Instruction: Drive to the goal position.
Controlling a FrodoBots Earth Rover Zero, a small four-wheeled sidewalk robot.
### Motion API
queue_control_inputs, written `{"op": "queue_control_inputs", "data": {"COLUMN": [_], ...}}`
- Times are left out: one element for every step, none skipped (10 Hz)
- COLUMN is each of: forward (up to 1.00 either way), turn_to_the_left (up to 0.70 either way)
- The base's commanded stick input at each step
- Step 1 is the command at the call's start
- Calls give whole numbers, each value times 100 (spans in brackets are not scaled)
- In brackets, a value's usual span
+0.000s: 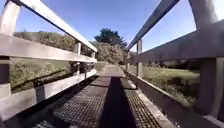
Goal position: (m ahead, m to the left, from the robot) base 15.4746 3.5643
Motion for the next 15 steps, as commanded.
{"op": "queue_control_inputs", "data": {"forward": [50,50,50,50,50,50,50,50,50,50,50,50,50,50,50], "turn_to_the_left": [-50,-50,-50,0,0,0,0,0,0,0,0,0,0,0,0]}}
